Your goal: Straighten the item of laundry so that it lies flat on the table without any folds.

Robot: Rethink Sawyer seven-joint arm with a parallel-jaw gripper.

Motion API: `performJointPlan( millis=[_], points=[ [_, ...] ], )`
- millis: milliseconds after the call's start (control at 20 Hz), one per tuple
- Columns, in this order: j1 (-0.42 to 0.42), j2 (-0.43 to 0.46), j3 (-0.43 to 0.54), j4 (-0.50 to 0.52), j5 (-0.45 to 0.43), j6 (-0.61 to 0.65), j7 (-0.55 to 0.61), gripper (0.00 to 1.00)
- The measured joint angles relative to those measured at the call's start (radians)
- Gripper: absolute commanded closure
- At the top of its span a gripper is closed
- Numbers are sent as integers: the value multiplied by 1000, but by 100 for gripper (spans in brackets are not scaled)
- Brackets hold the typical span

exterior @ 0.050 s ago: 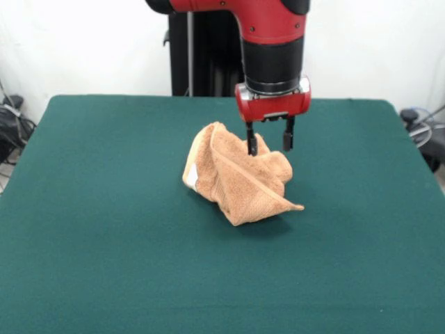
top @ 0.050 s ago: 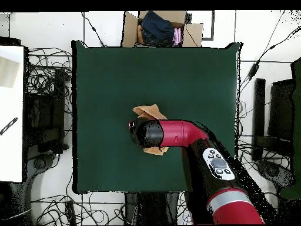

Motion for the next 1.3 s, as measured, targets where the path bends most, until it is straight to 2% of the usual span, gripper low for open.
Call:
performJointPlan(
  millis=[1300],
  points=[
    [-12, 3, 4, -44, -3, 1, 0, 0]
  ],
)
